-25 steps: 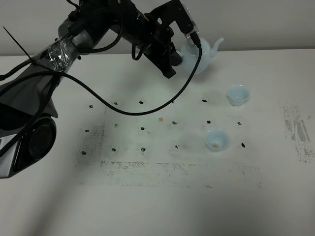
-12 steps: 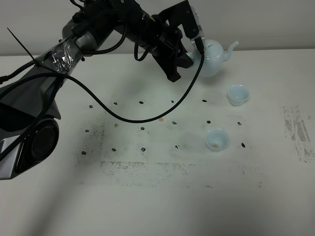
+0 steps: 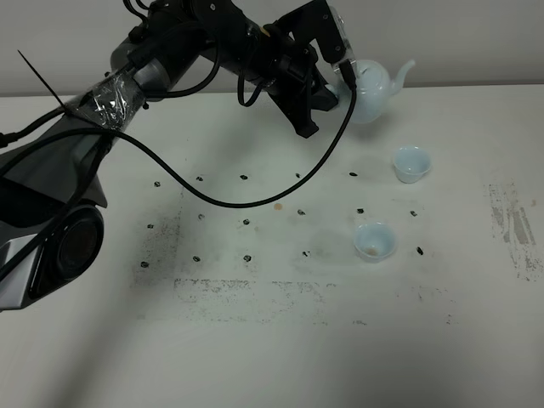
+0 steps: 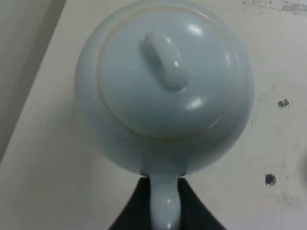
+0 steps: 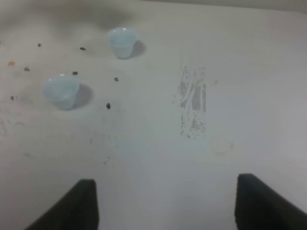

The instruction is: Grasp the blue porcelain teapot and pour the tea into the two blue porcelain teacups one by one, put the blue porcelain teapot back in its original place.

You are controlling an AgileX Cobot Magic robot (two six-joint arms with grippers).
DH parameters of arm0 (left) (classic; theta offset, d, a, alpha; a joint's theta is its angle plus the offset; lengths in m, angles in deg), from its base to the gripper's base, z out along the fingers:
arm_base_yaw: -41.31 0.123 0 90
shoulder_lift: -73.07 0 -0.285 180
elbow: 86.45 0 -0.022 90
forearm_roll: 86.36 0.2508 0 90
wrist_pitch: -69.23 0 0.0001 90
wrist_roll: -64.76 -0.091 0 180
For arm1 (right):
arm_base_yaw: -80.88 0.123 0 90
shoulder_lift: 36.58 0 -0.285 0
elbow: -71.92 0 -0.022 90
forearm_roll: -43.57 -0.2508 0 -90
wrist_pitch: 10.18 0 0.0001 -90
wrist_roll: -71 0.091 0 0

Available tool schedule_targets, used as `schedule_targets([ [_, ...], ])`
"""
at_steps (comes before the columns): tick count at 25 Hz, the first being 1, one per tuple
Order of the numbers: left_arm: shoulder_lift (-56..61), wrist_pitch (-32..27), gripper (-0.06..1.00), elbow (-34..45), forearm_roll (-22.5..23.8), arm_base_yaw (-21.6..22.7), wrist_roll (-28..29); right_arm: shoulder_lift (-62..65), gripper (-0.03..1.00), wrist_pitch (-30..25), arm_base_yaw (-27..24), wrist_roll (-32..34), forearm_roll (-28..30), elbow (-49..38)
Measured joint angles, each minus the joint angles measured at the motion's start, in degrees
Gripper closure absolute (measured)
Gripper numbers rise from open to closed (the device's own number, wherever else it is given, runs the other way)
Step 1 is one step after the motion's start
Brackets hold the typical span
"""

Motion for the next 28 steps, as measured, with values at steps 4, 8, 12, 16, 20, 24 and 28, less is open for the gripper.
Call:
schedule_targets([
  [4, -0.06, -0.15, 0.94, 0.32, -0.13, 0.05, -1.48, 0.00, 0.39, 0.00, 0.00, 0.00, 0.00, 0.00],
  [8, -0.06, -0.27, 0.94, 0.32, -0.38, 0.10, -2.27, 0.00, 0.39, 0.00, 0.00, 0.00, 0.00, 0.00],
  [12, -0.06, -1.94, 0.94, 0.32, 1.27, 0.22, -0.89, 0.00, 0.39, 0.00, 0.00, 0.00, 0.00, 0.00],
  [16, -0.06, -3.97, 0.94, 0.32, 3.75, 0.27, 2.24, 0.00, 0.39, 0.00, 0.00, 0.00, 0.00, 0.00],
  [20, -0.06, -5.36, 0.94, 0.32, 4.61, 0.27, -1.56, 0.00, 0.39, 0.00, 0.00, 0.00, 0.00, 0.00],
  [24, -0.06, -5.41, 0.94, 0.32, 4.76, 0.27, -8.19, 0.00, 0.39, 0.00, 0.00, 0.00, 0.00, 0.00],
  [28, -0.34, -4.06, 0.94, 0.32, 4.76, 0.27, -15.57, 0.00, 0.39, 0.00, 0.00, 0.00, 0.00, 0.00],
])
